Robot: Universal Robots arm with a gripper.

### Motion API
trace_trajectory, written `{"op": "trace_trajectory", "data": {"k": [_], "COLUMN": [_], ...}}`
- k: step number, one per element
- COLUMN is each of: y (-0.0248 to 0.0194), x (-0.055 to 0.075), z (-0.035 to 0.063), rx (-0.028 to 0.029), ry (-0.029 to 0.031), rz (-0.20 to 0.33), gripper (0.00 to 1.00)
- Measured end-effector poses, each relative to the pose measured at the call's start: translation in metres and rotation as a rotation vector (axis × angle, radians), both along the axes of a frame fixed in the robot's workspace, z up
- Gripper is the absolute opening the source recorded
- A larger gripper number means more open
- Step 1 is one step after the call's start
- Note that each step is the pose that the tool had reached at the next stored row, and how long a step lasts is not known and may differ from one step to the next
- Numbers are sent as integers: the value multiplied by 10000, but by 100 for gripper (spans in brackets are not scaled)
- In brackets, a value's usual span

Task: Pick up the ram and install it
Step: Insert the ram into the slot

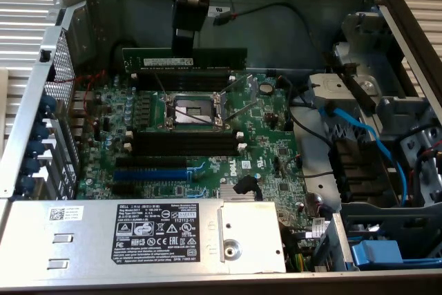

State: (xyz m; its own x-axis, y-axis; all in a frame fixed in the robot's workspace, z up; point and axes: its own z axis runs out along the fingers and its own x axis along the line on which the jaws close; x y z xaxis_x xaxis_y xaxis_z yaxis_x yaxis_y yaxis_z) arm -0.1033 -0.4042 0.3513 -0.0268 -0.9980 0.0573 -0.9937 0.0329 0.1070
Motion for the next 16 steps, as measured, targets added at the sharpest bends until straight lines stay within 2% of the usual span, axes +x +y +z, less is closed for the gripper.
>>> {"op": "trace_trajectory", "data": {"k": [9, 10, 11, 13, 14, 16], "y": [0, 0, 0, 0, 0, 0], "x": [0, 1, 1, 9, 12, 21], "z": [0, -1, -3, -11, -16, -30], "rx": [-1, 1, 27, 90, 111, 144], "ry": [7, 75, 186, 304, 327, 328], "rz": [0, 1, 1, 0, 1, 1], "gripper": [12, 12, 12, 12, 12, 12]}}
